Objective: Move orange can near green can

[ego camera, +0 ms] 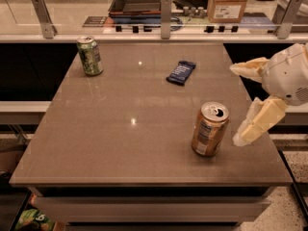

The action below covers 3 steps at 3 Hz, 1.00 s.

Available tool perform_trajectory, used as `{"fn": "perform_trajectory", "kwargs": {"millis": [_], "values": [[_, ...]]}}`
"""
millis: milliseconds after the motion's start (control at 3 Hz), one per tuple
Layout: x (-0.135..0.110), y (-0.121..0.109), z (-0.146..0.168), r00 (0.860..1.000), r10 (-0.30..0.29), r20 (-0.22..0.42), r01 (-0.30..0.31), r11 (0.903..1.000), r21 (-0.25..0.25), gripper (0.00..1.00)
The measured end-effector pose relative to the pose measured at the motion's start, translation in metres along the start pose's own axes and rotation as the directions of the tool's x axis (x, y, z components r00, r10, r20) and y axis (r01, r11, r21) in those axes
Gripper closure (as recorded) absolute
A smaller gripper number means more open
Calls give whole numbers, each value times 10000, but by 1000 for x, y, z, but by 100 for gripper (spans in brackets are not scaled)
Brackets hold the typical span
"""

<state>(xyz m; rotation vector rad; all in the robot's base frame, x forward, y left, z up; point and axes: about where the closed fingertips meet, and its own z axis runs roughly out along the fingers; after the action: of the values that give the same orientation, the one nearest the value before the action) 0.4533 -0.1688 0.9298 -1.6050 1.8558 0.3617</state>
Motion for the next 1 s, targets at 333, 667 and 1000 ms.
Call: {"fn": "perform_trajectory", "kwargs": {"millis": [333,667,1000], "values": [[3,-4,19,9931,338,1122,-370,9990,263,0],[9,-2,30,9799,581,1909,-663,9971,366,0],[19,8,38,9578,826,2752,-948,9950,314,0]]}}
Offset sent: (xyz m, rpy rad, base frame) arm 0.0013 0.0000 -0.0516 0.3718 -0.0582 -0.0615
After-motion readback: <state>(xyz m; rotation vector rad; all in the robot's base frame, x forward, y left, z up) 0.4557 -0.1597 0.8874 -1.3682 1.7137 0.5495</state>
